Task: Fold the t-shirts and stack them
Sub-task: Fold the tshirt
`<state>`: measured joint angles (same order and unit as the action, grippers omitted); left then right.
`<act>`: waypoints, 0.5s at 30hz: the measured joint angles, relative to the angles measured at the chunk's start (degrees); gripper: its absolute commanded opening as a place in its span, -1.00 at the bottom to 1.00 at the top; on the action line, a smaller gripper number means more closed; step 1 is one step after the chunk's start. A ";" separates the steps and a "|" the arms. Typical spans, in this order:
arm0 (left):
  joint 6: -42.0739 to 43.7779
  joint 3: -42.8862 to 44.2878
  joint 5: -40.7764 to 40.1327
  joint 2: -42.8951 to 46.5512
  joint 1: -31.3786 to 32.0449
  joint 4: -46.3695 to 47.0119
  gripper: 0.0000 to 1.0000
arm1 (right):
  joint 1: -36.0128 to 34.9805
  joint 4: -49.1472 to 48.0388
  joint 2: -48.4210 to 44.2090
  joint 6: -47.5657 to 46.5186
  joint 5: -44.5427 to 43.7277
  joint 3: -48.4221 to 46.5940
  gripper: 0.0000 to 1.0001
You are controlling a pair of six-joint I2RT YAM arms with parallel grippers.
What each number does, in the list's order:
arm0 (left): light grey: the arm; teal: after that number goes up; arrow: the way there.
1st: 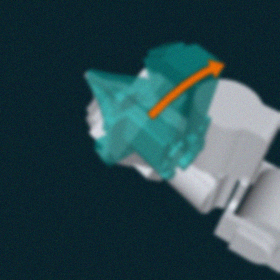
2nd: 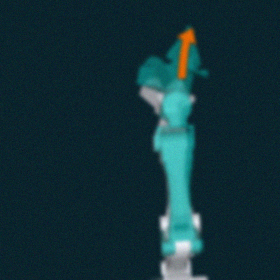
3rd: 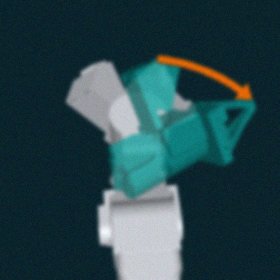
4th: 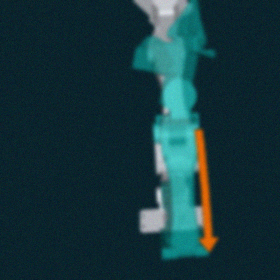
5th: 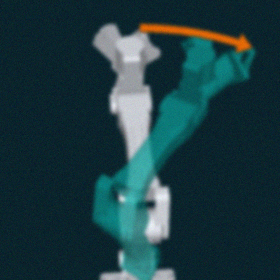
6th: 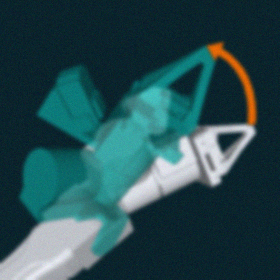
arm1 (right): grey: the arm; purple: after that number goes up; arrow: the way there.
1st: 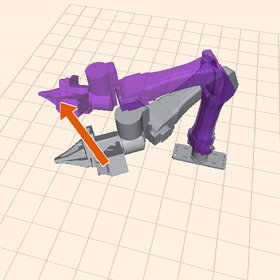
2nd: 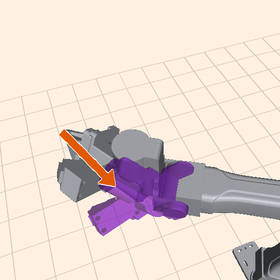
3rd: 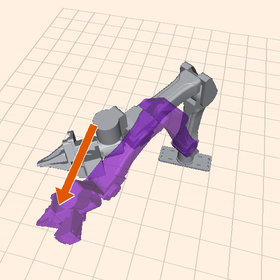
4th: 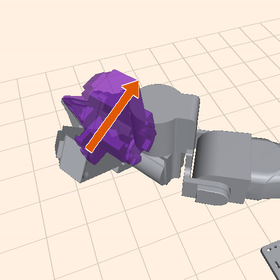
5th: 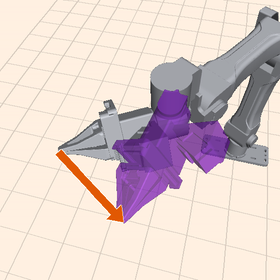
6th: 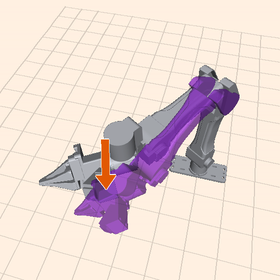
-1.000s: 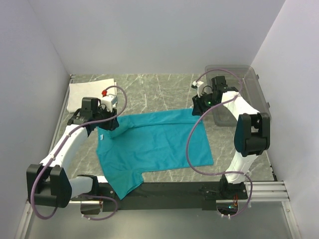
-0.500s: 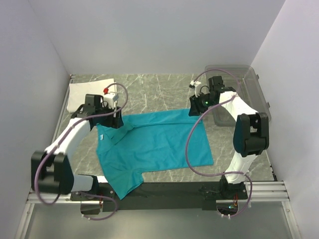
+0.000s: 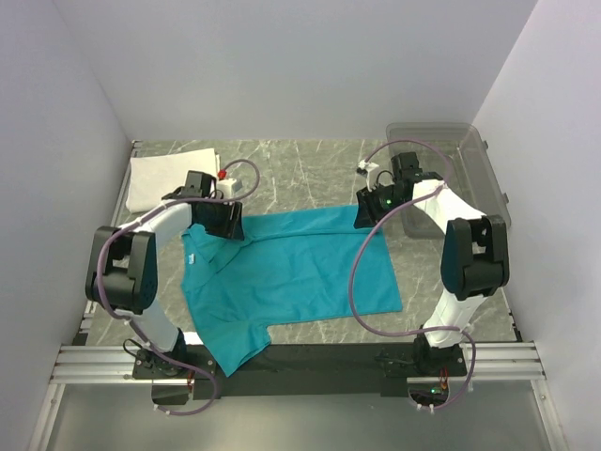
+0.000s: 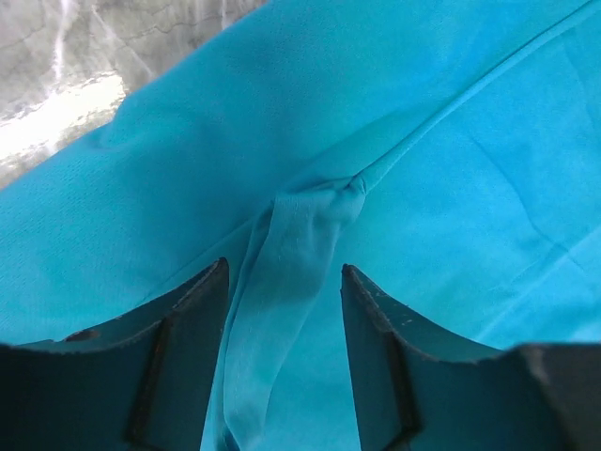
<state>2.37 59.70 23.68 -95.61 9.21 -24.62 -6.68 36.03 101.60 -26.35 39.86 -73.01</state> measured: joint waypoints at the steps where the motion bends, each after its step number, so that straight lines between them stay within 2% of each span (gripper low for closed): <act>1: 0.00 0.20 0.13 -0.66 0.02 0.02 0.09 | 0.00 -0.09 -0.22 0.17 0.09 0.13 -0.09; 5: 0.00 0.35 0.46 -2.47 0.55 -0.15 -0.08 | 0.00 -0.26 -0.57 0.57 0.24 0.22 -0.09; 6: 0.02 0.35 0.50 -2.73 0.72 -0.22 -0.28 | 0.00 -0.28 -0.61 0.59 0.28 0.22 -0.08; 8: 0.44 0.39 0.81 -2.86 0.96 -0.66 -0.47 | 0.00 -0.31 -0.63 0.61 0.28 0.22 -0.08; 15: 1.29 1.22 2.25 -2.25 3.17 -3.15 -0.47 | 0.00 -0.44 -0.68 0.76 0.26 0.35 -0.08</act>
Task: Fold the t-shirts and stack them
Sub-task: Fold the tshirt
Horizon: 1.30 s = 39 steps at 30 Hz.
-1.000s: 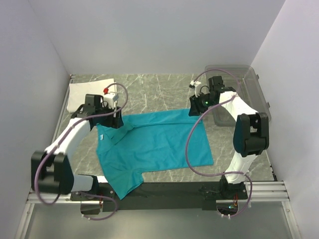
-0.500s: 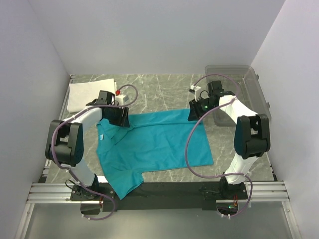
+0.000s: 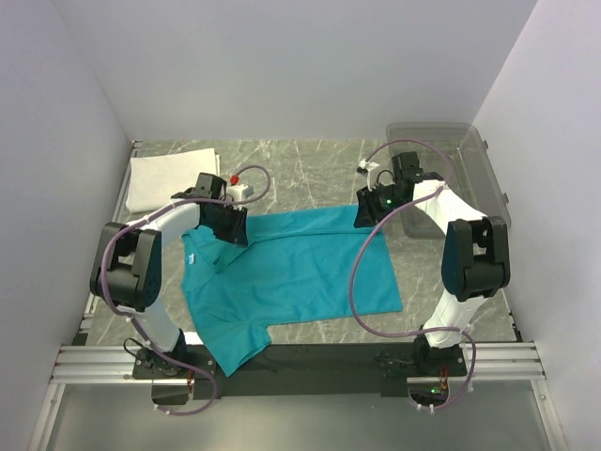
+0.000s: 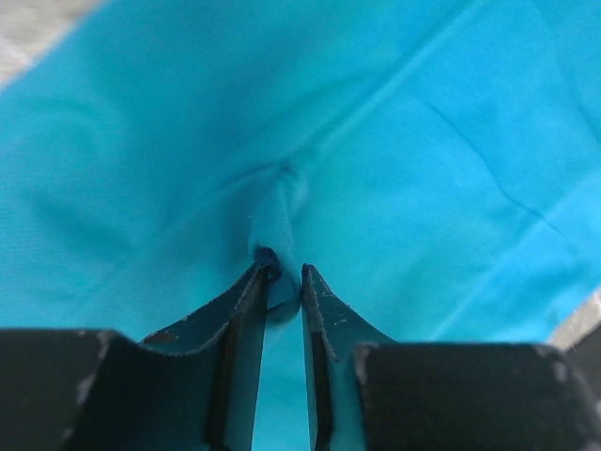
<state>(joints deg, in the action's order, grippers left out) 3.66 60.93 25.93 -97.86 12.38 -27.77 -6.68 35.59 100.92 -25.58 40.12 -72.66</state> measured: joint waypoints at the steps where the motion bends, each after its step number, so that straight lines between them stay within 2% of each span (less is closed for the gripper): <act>1: 0.04 0.00 0.31 0.24 0.33 -0.48 -0.49 | 0.00 0.00 0.00 0.02 0.00 0.02 -0.08; 5: 0.20 -0.61 1.79 1.27 1.53 -1.86 -0.40 | -0.07 0.00 0.00 0.02 0.00 0.02 -0.09; 9: 0.28 -1.44 2.54 1.40 3.06 -3.89 -0.07 | -0.07 0.00 -0.02 0.02 -0.02 0.02 -0.09; 12: 0.98 -1.49 4.74 1.40 3.89 -5.09 0.07 | -0.04 0.02 -0.07 0.02 -0.02 0.02 -0.09; 17: 1.66 -1.44 9.53 1.51 4.79 -6.60 0.07 | -0.04 0.02 -0.26 0.00 -0.04 0.02 -0.09; 23: -1.38 -1.79 2.54 9.99 2.82 -3.45 0.09 | -0.04 0.04 -0.94 0.00 0.02 0.02 -0.09; 27: -3.50 -1.75 0.26 13.81 0.04 -0.63 0.00 | -0.07 0.04 -0.94 0.17 0.02 0.02 -0.09; 34: -5.95 -1.75 -1.90 6.19 1.05 0.13 -0.10 | -0.09 0.04 -0.94 0.22 0.02 0.02 -0.09; 39: -6.91 -1.36 -2.34 2.03 4.24 0.52 -0.16 | -0.09 0.04 -0.94 0.26 0.04 0.02 -0.09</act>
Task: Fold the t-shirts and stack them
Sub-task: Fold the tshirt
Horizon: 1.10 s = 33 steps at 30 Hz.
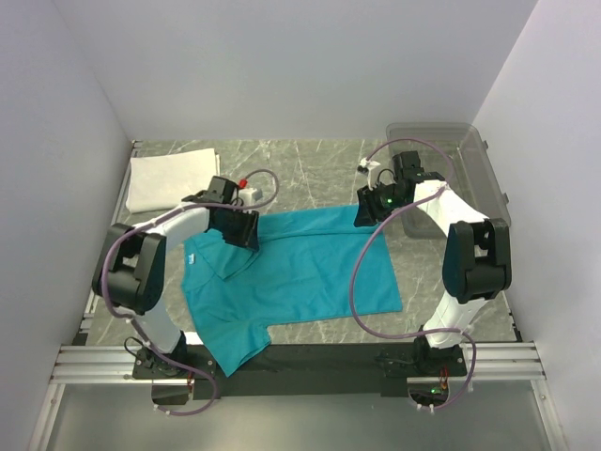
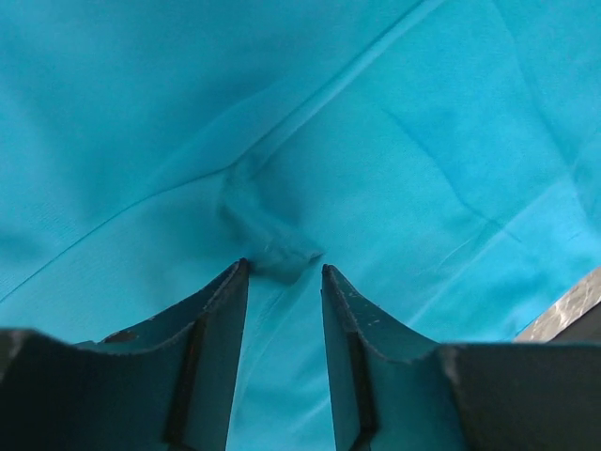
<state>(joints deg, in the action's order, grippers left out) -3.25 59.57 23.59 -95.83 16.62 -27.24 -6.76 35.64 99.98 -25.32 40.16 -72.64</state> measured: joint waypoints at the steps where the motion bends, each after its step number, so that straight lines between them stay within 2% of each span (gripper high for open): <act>1: -0.35 0.39 -0.04 -0.87 0.79 0.13 -0.17 | 0.00 -0.02 0.00 0.00 0.00 0.00 -0.09; 13: -0.85 2.60 1.66 -7.21 4.87 0.74 -0.20 | -0.02 0.07 -0.02 -0.09 0.00 0.68 -0.09; 16: -1.14 2.60 1.31 -6.78 5.49 0.70 -0.11 | -0.20 0.79 -0.13 -1.42 0.04 0.68 -0.09; 19: -2.34 2.58 -1.31 -3.43 5.66 -0.17 0.13 | -0.46 2.82 -0.37 -5.22 0.70 0.68 -0.08; 22: -3.78 2.58 -4.72 3.21 5.70 -0.39 0.36 | -1.16 5.84 -1.81 -12.59 2.62 1.46 -0.07; 25: -7.13 2.58 -9.27 11.78 5.22 -0.42 0.54 | -1.79 11.45 -4.87 -24.74 5.25 3.15 -0.03; 28: -12.81 2.08 -12.63 18.23 3.56 -0.57 0.59 | -2.05 17.18 -8.26 -38.10 6.32 5.84 -0.02; 33: -28.26 -5.49 -14.10 26.40 -5.68 -4.55 0.50 | -2.58 23.87 -12.79 -53.99 2.89 13.53 0.02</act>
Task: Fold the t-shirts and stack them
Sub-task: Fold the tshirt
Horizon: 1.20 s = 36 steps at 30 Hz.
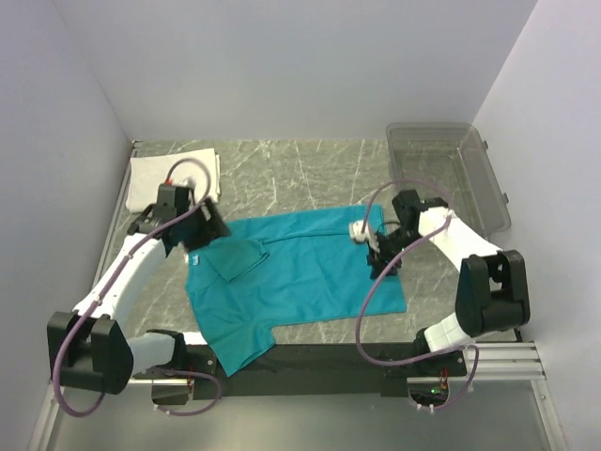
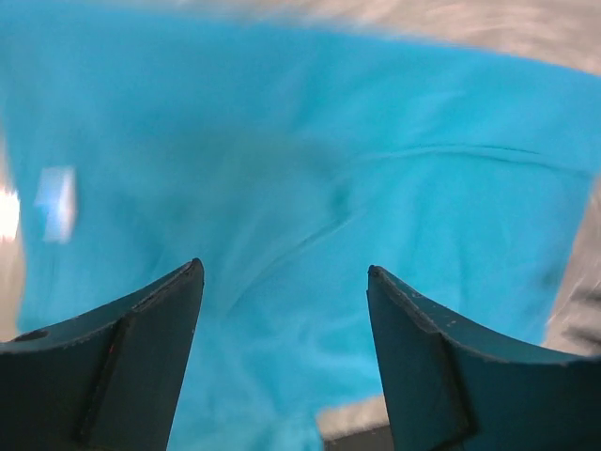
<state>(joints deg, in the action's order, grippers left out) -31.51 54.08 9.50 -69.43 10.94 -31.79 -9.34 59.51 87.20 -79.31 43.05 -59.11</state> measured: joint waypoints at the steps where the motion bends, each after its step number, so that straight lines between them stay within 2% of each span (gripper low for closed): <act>1: -2.86 -2.12 -0.04 0.94 -1.88 -2.03 0.50 | -0.15 0.11 -0.94 -1.57 -1.22 2.08 0.02; 4: -10.14 -8.83 0.81 4.59 -3.74 -7.52 0.45 | -1.66 0.04 -4.09 -3.08 -5.84 7.87 0.03; 7: -16.70 -13.70 1.64 10.82 -3.52 -14.53 0.45 | -3.98 -0.07 -5.40 -2.54 -9.18 9.77 0.04; 10: -21.57 -14.53 0.52 15.21 -3.50 -21.40 0.48 | -5.90 -1.66 -5.88 -0.37 -11.39 10.36 0.03; 14: -23.89 -14.16 -3.61 14.73 -3.54 -26.14 0.54 | -6.64 -6.64 -5.73 6.97 -13.31 10.27 0.01; 17: -22.67 -12.46 -7.04 13.09 -4.09 -24.72 0.60 | -6.56 -10.47 -3.96 14.97 -13.42 7.85 -0.01; 19: -19.82 -11.37 -8.11 11.87 -5.53 -19.04 0.56 | -6.38 -13.09 -1.62 21.11 -12.72 4.09 -0.04; 21: -16.50 -8.24 -8.26 7.39 -8.39 -13.20 0.39 | -6.19 -15.50 1.53 27.98 -11.85 -1.38 -0.06; 22: -15.15 -6.49 -8.28 5.03 -9.62 -10.82 0.22 | -6.14 -16.81 3.13 31.19 -11.63 -4.09 -0.07; 27: -6.16 6.01 -5.73 -16.00 -15.12 1.33 -0.06 | -5.16 -22.51 9.77 44.65 -11.56 -13.33 -0.11; 32: 2.27 12.26 -3.34 -27.78 -16.31 4.55 -0.15 | -2.91 -24.35 16.48 53.24 -11.54 -18.45 -0.11; 36: 7.17 17.42 -2.80 -33.44 -16.92 4.74 -0.11 | -1.57 -24.13 19.30 56.08 -11.56 -19.87 -0.12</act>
<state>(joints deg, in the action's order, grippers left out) -24.34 71.50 6.70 -102.87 -5.98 -27.05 -10.92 35.38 106.50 -23.22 31.48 -78.98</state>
